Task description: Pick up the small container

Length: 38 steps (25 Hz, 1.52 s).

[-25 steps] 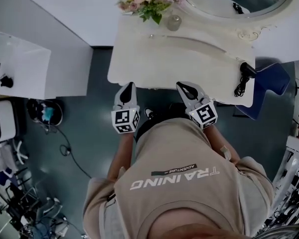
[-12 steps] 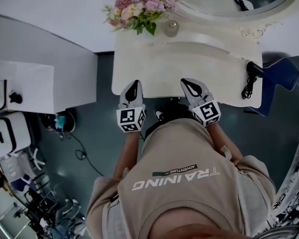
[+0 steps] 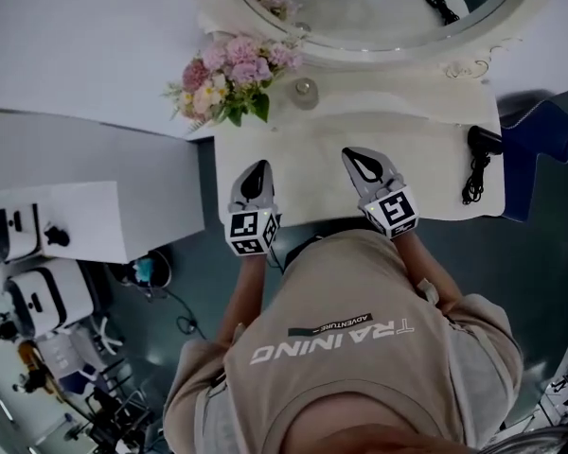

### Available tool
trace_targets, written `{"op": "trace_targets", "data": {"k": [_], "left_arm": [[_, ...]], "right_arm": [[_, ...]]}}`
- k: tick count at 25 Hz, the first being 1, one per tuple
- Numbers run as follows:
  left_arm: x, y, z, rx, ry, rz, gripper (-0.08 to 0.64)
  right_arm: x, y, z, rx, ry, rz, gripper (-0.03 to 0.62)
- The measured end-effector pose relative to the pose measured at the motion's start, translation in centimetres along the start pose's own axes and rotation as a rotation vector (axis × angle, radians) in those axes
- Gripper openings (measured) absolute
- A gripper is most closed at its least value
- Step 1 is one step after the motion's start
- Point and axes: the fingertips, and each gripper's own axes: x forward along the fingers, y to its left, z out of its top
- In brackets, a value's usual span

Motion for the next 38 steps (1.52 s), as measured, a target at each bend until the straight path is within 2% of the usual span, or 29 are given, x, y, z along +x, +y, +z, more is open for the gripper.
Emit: {"op": "trace_targets", "data": {"k": [7, 11, 15, 18, 22, 25, 29, 32, 38], "left_arm": [[4.7, -2.8, 0.7, 0.027, 0.041, -0.078, 0.017], [5.5, -3.5, 0.6, 0.054, 0.071, -0.104, 0.017], [6.2, -3.8, 0.6, 0.061, 0.083, -0.119, 0.017], [6.7, -3.9, 0.7, 0.065, 0.08, -0.139, 0.017], [7.5, -4.6, 1.8, 0.055, 0.056, -0.17, 0.017], [8.0, -4.4, 2.3, 0.036, 0.066, -0.157, 0.017], [8.4, -3.4, 2.4, -0.014, 0.09, -0.113, 0.017], [8.9, -2.6, 2.6, -0.018, 0.082, -0.095, 0.017], [10.4, -2.5, 2.6, -0.019, 0.069, -0.143, 0.034]], "right_arm": [[-1.4, -4.5, -2.1, 0.039, 0.018, -0.073, 0.003], [-2.3, -5.6, -2.9, 0.078, 0.024, -0.113, 0.003], [-2.6, -5.5, -3.5, 0.087, 0.042, -0.116, 0.003], [-2.4, -5.1, -2.6, 0.059, 0.027, -0.121, 0.003], [-3.0, -5.6, -0.4, 0.009, -0.006, -0.196, 0.003], [-2.7, -5.6, 0.6, 0.0, -0.011, -0.217, 0.003], [-1.8, -5.1, 1.9, -0.017, -0.015, -0.209, 0.003], [-0.9, -4.9, 2.5, -0.041, -0.015, -0.196, 0.003], [0.2, -5.1, 2.9, -0.044, -0.02, -0.199, 0.003]]}}
